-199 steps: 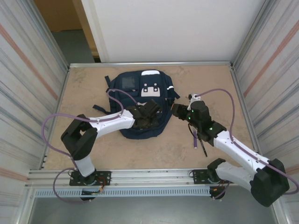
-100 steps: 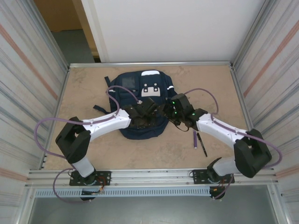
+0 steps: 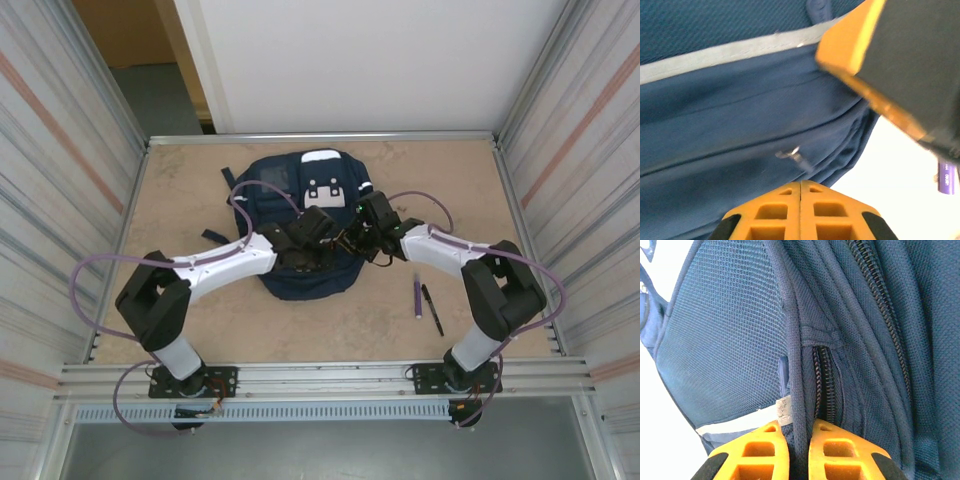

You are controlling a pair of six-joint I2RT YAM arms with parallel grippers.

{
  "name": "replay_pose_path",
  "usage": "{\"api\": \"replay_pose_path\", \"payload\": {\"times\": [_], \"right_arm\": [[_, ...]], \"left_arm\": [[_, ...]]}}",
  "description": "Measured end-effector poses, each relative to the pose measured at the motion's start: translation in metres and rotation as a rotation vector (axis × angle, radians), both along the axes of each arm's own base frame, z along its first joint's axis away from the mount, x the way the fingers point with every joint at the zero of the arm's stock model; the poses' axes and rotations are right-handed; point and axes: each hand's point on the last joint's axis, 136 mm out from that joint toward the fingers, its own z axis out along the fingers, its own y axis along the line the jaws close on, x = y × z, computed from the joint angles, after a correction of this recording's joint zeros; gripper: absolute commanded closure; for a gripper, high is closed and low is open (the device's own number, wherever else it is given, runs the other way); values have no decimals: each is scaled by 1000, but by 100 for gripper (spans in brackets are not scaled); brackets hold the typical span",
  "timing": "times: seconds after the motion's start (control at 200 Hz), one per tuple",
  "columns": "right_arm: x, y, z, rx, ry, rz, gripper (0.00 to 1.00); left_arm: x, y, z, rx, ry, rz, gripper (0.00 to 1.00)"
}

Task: Pack the student bag

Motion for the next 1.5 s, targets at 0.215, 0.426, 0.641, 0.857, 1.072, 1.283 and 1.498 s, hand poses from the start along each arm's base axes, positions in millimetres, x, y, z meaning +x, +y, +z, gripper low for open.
{"api": "replay_pose_path", "payload": {"times": [0.215, 0.426, 0.641, 0.857, 1.072, 1.283, 1.498], "right_arm": [[52, -29, 14, -29, -58, 86, 100], [66, -31, -1, 85, -20, 107, 100], [48, 7, 12, 137, -8, 142, 100], [28, 36, 37, 170, -27, 170, 100], [16, 50, 51, 187, -38, 178, 100], [8, 59, 66, 193, -64, 176, 100], [7, 62, 72, 184, -80, 141, 100]], "left_arm": [[-2, 58, -4, 61, -29, 37, 100], [-5, 58, -4, 13, -12, -21, 50], [-14, 4, 22, -115, -108, -40, 46], [7, 10, 19, -127, -133, 148, 45], [25, 22, 24, -84, -209, 245, 48], [40, 31, 33, -84, -268, 295, 58], [41, 31, 31, -97, -262, 295, 68]]}}
